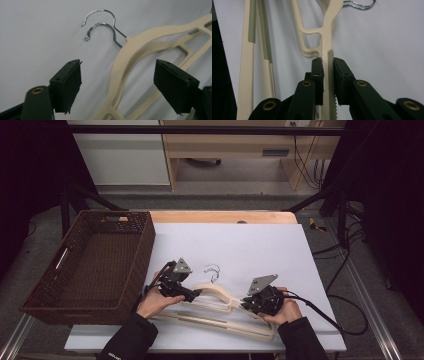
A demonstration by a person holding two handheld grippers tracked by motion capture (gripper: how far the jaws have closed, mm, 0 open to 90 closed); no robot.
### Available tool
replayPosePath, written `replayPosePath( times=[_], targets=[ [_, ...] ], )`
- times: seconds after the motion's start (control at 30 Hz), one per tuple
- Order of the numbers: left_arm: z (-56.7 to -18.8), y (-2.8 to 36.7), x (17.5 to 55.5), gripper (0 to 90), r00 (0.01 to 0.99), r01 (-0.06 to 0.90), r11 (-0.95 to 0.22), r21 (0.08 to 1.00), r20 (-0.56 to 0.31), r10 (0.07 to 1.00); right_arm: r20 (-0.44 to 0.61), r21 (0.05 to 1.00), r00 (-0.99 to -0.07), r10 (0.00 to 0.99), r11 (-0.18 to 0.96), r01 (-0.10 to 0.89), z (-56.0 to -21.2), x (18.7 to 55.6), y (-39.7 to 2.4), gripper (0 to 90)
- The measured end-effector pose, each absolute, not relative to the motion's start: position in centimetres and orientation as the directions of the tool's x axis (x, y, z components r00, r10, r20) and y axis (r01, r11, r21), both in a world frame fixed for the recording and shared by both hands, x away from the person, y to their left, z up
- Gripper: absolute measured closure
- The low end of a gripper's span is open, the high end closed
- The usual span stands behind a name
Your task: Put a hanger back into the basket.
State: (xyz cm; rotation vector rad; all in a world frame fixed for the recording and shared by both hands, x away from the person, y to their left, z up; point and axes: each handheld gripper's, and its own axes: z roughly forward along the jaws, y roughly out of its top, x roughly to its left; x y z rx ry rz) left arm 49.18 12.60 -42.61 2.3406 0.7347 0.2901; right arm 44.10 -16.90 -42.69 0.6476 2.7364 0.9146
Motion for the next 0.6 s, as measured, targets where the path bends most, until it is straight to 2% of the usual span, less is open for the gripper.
replayPosePath(
  times=[0.03, 0.27, 0.53, 0.6],
  targets=[
    [-42.8, 12.5, 49.3, 26.7, 0.82, 0.43, -0.635, 0.642, 0.016, 0.572, -0.034, 0.609, -0.889, 0.457, 0.715, 0.344, -42.7, 44.1, -16.9, 79.2],
    [-44.4, 11.5, 50.1, 36.6, 0.849, 0.412, -0.684, 0.603, 0.019, 0.528, -0.057, 0.615, -0.889, 0.454, 0.717, 0.327, -42.6, 44.0, -16.8, 79.3],
    [-45.1, 11.2, 50.7, 48.8, 0.854, 0.417, -0.698, 0.582, 0.012, 0.52, -0.067, 0.622, -0.89, 0.451, 0.717, 0.316, -42.3, 43.8, -16.8, 79.2],
    [-45.2, 11.2, 50.8, 57.4, 0.853, 0.421, -0.701, 0.576, 0.01, 0.521, -0.069, 0.623, -0.891, 0.448, 0.718, 0.313, -42.2, 43.8, -16.8, 79.2]
  ],
)
